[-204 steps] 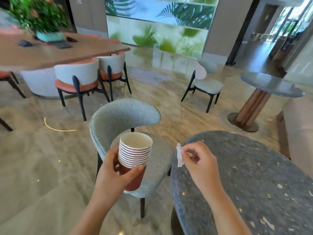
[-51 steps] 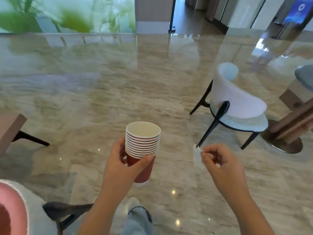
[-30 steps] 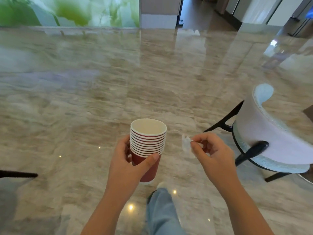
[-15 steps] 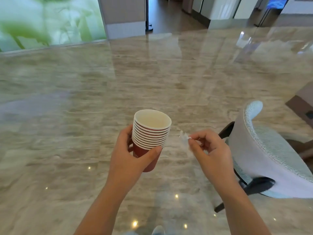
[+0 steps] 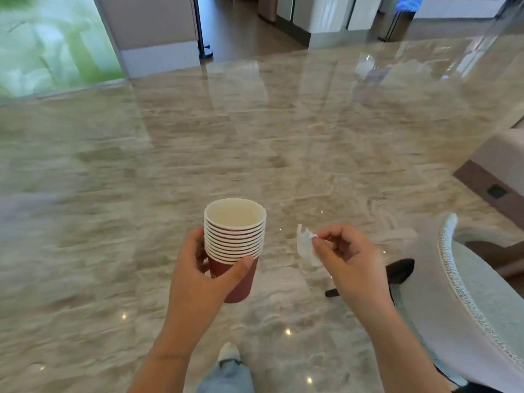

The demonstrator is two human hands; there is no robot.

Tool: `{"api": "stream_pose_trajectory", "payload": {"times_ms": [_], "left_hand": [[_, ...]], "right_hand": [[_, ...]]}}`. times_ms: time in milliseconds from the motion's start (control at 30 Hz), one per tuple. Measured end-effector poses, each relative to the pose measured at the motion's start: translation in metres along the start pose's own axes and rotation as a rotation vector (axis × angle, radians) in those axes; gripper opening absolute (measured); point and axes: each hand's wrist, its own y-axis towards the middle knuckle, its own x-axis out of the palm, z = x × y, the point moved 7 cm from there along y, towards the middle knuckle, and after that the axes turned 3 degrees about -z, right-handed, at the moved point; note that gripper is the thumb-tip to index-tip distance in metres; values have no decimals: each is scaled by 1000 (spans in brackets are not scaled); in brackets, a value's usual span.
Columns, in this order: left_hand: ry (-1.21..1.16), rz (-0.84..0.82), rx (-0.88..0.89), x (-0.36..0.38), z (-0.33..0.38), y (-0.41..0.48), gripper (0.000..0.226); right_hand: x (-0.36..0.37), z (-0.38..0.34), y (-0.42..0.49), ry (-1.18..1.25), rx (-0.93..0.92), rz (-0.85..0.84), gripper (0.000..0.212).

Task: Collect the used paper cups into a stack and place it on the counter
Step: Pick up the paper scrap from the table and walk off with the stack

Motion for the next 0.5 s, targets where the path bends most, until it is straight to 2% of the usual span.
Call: {"api": "stream_pose_trajectory", "payload": {"times_ms": [67,200,333,500], "left_hand": [[-12,2,0,-7,4,49,60],[-14,-68,-15,11,1,132,62],[-14,-178,-66,64,-16,190,65],[13,-326,-81,162,-25,257,67]], "right_hand": [[17,-18,40,-37,-64,-33,27],[27,-24,105,-32,-120,12,28],[3,7,153,-14,-32,126,32],[-70,58,216,-9,76,295,38]]}}
